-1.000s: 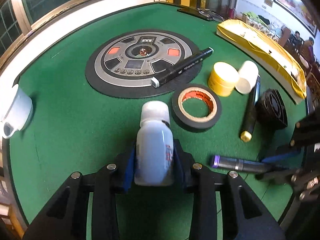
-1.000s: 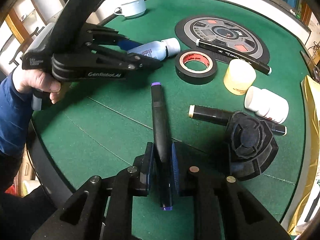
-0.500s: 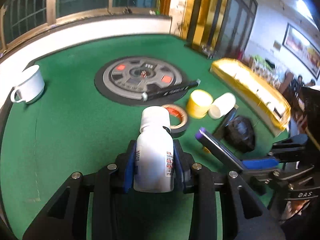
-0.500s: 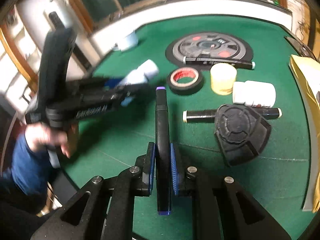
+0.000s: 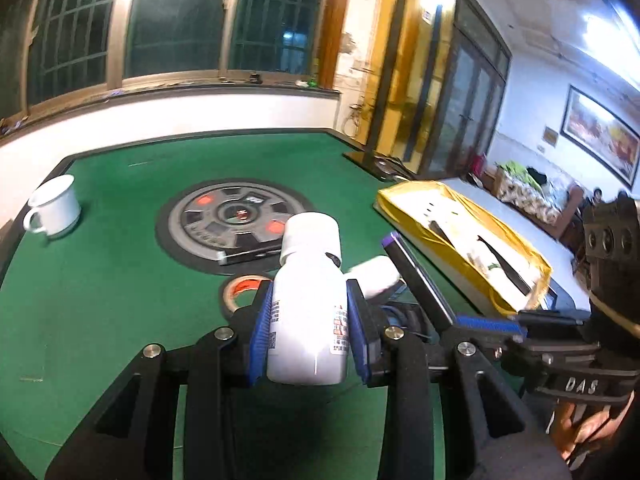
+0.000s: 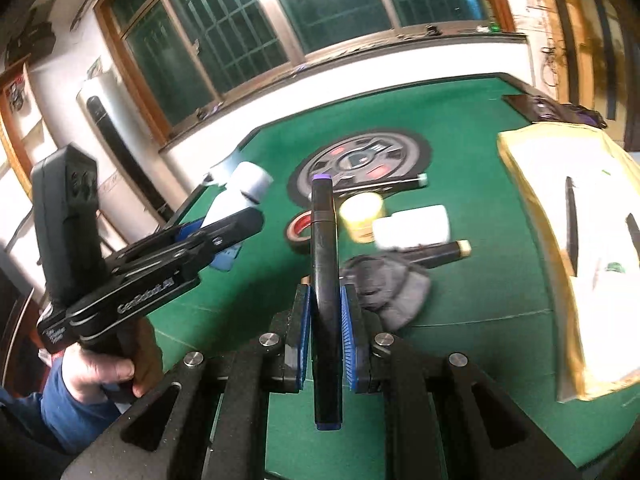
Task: Organize rigid objects
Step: 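Carry the white bottle with the left gripper while the right gripper carries the marker toward the tray, then lower the bottle and purple-capped marker into the tray and open both grippers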
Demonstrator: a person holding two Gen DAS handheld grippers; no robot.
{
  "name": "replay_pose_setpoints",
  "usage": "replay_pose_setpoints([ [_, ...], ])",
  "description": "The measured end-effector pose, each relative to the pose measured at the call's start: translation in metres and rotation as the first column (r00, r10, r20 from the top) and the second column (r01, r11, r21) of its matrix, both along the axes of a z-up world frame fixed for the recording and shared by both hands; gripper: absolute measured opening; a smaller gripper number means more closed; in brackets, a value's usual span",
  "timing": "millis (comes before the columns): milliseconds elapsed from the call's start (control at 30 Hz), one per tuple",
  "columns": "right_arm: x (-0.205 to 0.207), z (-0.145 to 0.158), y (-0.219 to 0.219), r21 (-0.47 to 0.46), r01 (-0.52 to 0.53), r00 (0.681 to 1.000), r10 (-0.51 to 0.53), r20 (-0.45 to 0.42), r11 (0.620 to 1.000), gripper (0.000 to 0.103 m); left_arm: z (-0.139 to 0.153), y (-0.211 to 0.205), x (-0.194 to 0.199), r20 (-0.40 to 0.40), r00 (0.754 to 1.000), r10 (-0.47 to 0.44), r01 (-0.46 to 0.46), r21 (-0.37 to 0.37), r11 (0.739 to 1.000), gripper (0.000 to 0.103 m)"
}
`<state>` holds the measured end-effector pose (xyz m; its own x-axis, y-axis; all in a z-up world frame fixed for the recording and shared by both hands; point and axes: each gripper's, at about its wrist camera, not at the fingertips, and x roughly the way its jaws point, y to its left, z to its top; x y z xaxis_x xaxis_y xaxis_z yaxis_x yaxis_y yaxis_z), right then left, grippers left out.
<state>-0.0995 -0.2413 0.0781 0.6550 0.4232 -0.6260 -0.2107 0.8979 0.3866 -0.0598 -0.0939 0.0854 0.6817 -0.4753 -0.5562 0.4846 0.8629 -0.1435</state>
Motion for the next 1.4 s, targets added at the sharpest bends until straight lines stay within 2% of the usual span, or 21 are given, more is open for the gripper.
replay_pose_setpoints([
  [133, -0.007, 0.008, -0.025, 0.017, 0.052, 0.998, -0.052, 0.024, 0.999, 0.013, 0.008, -0.025, -0.005, 0.011, 0.999, -0.045, 0.045, 0.019, 0.999, 0.032],
  [300, -0.013, 0.014, -0.063, 0.051, 0.125, 0.991, -0.127, 0.051, 0.991, 0.013, 0.021, -0.057, -0.01, 0.025, 0.994, -0.105, 0.105, 0.009, 0.994, 0.032],
  [533, -0.031, 0.023, -0.112, 0.086, 0.226, 0.969, -0.233, 0.08, 0.97, 0.013, 0.031, -0.098, -0.01, -0.008, 0.986, -0.166, 0.165, -0.021, 0.986, 0.032],
  [733, -0.039, 0.024, -0.147, 0.099, 0.294, 0.951, -0.301, 0.07, 0.951, 0.013, 0.038, -0.142, -0.011, -0.025, 0.976, -0.218, 0.217, -0.024, 0.976, 0.032],
  [933, -0.039, 0.023, -0.179, 0.069, 0.36, 0.93, -0.364, 0.057, 0.931, 0.013, 0.027, -0.19, -0.003, -0.073, 0.961, -0.266, 0.265, -0.028, 0.964, 0.032],
  [1033, -0.039, 0.023, -0.197, 0.062, 0.389, 0.919, -0.392, 0.049, 0.919, 0.013, 0.016, -0.211, 0.005, -0.093, 0.961, -0.261, 0.262, -0.008, 0.965, 0.032],
  [1233, -0.027, 0.013, -0.216, 0.023, 0.412, 0.911, -0.413, 0.014, 0.911, 0.014, -0.009, -0.232, 0.02, -0.173, 0.956, -0.236, 0.237, -0.013, 0.971, 0.032],
  [1400, -0.011, 0.01, -0.228, -0.04, 0.414, 0.91, -0.414, -0.004, 0.909, 0.014, -0.016, -0.242, 0.019, -0.179, 0.959, -0.22, 0.225, 0.007, 0.974, 0.032],
])
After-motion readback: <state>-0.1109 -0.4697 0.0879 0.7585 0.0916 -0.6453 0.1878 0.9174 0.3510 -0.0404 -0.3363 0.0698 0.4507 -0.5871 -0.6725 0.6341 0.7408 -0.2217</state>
